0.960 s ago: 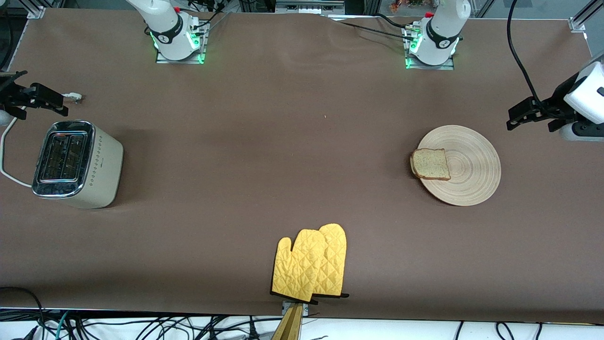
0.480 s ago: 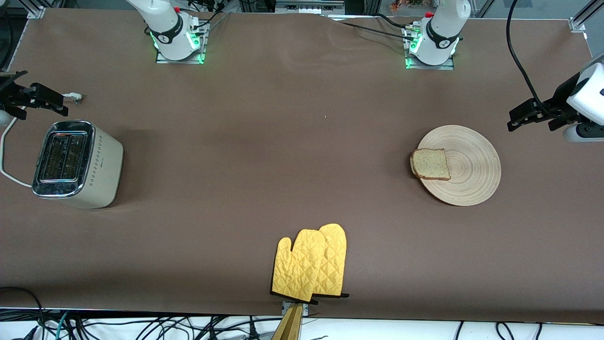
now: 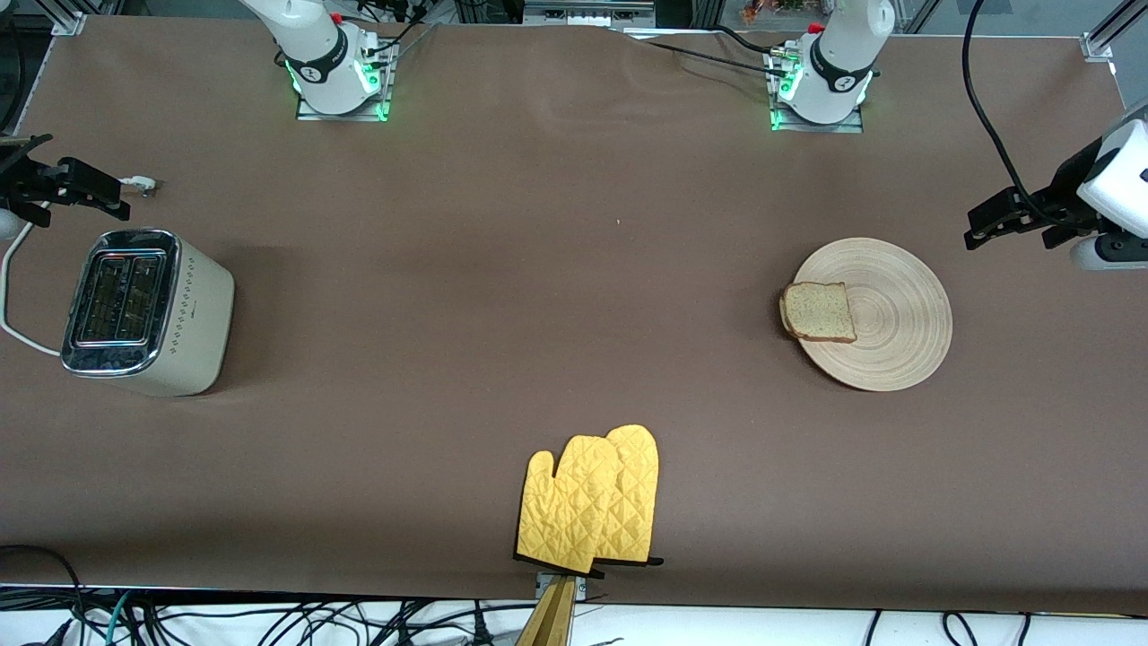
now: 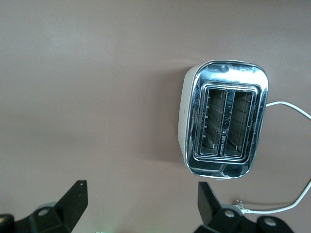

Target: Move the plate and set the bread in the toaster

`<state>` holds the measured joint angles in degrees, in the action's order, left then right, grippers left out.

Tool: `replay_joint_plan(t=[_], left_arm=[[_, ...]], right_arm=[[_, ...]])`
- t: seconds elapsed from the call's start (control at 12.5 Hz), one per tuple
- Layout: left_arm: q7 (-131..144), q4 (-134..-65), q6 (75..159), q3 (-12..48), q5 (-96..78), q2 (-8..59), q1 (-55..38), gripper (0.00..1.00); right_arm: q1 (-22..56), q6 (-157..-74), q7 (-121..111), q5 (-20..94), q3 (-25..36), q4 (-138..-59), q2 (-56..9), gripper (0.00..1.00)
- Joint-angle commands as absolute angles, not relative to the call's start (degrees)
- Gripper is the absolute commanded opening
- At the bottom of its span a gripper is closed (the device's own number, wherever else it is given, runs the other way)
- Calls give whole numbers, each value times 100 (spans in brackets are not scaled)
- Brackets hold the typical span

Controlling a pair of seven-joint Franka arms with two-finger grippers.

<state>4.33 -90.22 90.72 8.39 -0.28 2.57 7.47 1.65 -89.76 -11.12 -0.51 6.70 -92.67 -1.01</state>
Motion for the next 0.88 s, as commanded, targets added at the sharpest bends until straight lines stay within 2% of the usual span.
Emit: replay_joint_plan(t=[0.0, 0.8], left_arm=[[501, -9000, 8982, 861, -114, 211, 773, 100], [483, -9000, 8868, 861, -114, 220, 826, 100]], right_arm=[[149, -8912, -1081, -88, 642, -9290, -53, 100], [149, -8833, -1028, -53, 650, -9290, -62, 100]])
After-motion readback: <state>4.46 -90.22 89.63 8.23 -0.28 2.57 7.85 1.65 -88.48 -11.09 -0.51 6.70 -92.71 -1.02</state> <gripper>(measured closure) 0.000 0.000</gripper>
